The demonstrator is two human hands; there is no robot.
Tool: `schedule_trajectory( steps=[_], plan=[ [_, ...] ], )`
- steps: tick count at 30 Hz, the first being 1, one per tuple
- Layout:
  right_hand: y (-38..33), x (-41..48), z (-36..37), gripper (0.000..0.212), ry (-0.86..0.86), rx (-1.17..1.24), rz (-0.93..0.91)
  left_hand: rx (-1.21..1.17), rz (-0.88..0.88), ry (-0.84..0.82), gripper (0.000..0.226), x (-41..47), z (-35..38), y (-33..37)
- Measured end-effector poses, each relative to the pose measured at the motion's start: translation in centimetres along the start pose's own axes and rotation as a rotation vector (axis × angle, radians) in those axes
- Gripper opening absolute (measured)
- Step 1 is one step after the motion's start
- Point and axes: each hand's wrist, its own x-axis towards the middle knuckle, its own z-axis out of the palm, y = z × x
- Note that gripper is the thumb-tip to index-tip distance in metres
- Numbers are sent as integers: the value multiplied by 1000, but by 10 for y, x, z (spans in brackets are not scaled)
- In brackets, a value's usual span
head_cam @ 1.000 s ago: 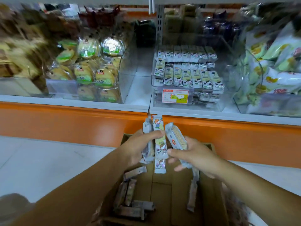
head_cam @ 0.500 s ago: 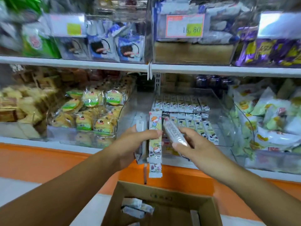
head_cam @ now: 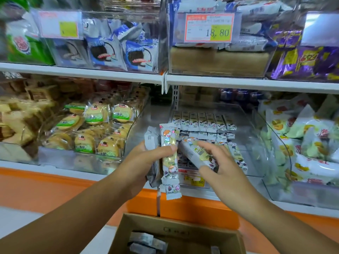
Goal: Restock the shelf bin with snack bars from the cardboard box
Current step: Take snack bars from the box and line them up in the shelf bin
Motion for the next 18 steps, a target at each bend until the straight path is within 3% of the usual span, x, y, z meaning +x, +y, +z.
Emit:
schedule_trajectory(
  steps=[6, 10, 14, 18],
  plan=[
    [19, 31, -2, 42, 249, -306, -58, 39, 69, 123, 80, 0, -12, 9],
    [19, 43, 12, 21, 282, -443, -94, 43, 66, 170, 58, -1, -22, 11],
    [14, 53, 27, 34, 269, -575, -95, 78, 90, 182, 44, -4, -24, 12],
    [10, 60, 35, 41, 184, -550, -44, 126, 104, 182, 22, -6, -25, 7]
  ],
)
